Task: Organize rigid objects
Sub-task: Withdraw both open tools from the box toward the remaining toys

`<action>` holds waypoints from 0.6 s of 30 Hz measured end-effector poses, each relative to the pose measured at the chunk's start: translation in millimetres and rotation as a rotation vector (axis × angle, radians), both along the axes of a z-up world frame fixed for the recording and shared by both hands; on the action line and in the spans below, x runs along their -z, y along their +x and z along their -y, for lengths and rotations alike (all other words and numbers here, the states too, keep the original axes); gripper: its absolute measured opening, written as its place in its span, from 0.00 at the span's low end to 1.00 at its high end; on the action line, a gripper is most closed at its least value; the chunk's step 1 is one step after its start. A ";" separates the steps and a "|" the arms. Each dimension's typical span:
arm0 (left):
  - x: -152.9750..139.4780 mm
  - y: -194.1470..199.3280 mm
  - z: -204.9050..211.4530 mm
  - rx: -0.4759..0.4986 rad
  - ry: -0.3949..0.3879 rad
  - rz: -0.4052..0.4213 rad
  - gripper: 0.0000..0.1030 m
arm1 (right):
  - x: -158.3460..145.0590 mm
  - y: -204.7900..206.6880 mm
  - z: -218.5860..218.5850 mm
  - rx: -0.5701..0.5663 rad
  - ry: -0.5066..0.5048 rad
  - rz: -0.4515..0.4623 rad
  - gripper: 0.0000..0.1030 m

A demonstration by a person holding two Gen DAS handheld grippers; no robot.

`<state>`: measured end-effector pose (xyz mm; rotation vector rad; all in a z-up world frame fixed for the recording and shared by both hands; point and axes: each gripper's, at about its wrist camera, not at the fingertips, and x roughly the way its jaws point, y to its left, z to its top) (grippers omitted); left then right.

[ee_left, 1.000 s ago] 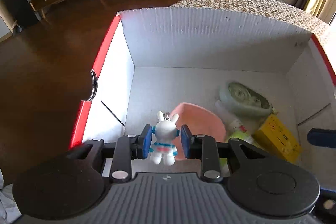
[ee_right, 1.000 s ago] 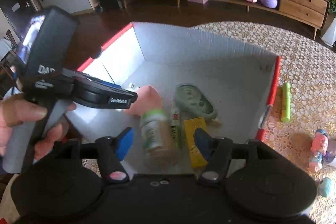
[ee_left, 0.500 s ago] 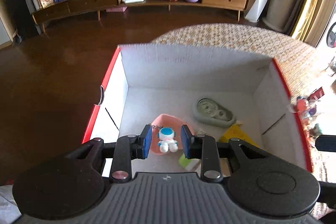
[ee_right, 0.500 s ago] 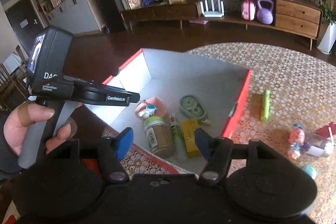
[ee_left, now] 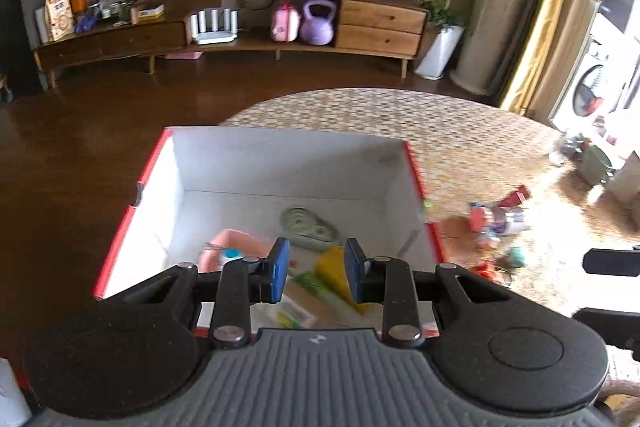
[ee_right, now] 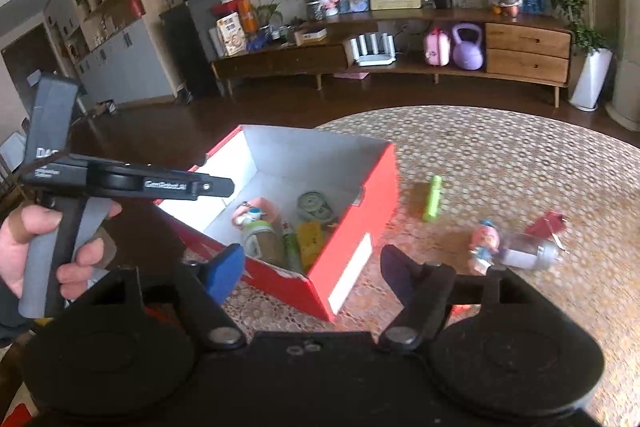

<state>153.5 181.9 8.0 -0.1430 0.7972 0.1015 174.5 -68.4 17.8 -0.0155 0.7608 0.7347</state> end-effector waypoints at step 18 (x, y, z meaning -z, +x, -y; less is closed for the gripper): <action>16.0 11.7 108.2 0.132 -0.045 0.029 0.70 | 32.4 -12.4 95.7 0.138 -0.050 0.041 0.89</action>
